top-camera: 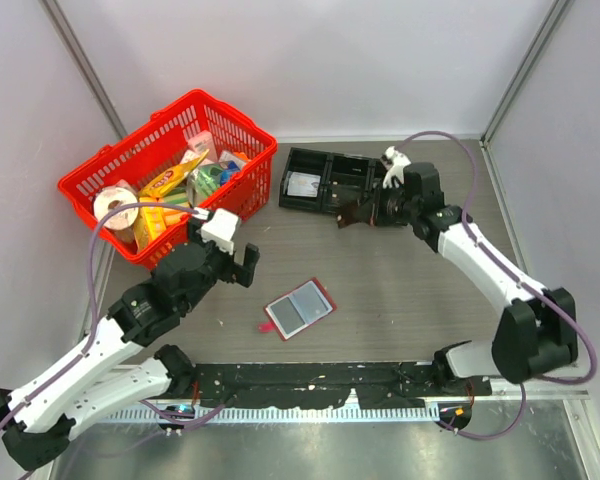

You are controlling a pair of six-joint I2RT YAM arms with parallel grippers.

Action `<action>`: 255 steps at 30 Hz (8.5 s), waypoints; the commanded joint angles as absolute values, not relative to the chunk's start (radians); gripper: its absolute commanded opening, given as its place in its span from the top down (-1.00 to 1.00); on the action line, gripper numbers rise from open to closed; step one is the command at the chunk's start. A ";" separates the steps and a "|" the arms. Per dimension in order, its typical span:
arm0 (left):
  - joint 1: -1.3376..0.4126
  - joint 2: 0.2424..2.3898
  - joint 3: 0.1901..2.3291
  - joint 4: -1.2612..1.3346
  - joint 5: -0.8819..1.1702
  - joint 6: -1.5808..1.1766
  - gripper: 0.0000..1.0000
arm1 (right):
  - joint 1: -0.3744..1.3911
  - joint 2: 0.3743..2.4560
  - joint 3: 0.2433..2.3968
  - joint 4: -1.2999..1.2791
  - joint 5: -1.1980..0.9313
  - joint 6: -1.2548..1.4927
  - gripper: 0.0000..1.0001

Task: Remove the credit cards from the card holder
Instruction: Place the credit card in the storage box, then remove the credit card from the card holder.

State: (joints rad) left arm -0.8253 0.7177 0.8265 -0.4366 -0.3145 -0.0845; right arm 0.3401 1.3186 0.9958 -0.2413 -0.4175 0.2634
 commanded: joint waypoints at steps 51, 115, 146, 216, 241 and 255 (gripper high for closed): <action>-0.839 0.943 0.931 -0.503 -0.305 -0.461 -0.83 | 0.498 1.322 1.143 -0.353 -0.063 0.343 -0.25; -1.057 1.292 0.563 -0.273 -0.295 -0.950 0.32 | 0.900 1.430 0.630 0.097 -0.144 0.609 0.20; -1.057 0.667 0.416 -0.385 -0.439 -1.118 -0.12 | 1.023 1.436 0.733 0.041 -0.132 0.574 0.01; -1.052 1.425 0.046 0.978 -0.316 -1.539 0.28 | 0.802 1.539 0.511 0.337 -0.351 0.683 0.73; -1.055 1.697 -0.028 1.545 -0.250 -1.483 0.39 | 0.755 1.546 0.485 0.330 -0.339 0.689 0.79; -1.054 1.663 -0.003 1.545 -0.189 -1.439 0.81 | 0.713 1.543 0.460 0.337 -0.342 0.696 0.81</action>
